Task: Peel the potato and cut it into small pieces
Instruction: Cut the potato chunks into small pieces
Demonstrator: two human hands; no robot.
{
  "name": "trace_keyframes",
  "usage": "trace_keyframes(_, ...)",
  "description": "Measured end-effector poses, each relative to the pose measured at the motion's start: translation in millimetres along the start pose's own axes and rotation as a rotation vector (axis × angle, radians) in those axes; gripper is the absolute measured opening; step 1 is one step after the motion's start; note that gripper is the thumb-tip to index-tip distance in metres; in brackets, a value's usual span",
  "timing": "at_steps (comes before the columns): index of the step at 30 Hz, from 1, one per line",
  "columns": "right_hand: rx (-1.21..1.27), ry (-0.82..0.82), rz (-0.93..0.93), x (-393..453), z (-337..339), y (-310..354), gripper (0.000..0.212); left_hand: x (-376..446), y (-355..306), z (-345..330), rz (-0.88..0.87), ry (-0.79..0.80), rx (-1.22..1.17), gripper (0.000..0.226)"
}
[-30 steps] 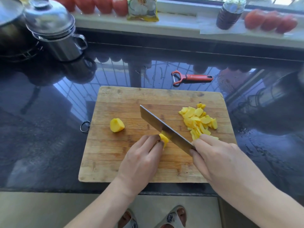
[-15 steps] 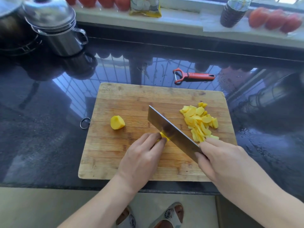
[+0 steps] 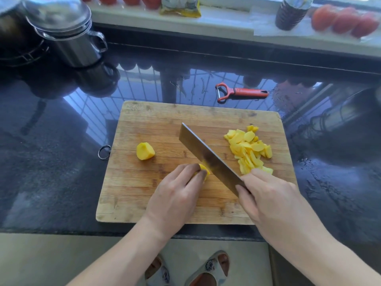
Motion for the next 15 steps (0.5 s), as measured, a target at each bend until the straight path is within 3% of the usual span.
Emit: trace_keyframes(15, -0.084, 0.169, -0.031, 0, 11, -7, 0.029, 1, -1, 1, 0.01, -0.001, -0.003, 0.018)
Point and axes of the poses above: each hand's wrist, its own x-axis towards the middle knuckle, its own z-axis out of the back of the hand, y = z × x, the point moved 2 cm from there along x, towards the middle knuckle, and after that the axes turned 12 degrees about z, right-handed, at the moved point
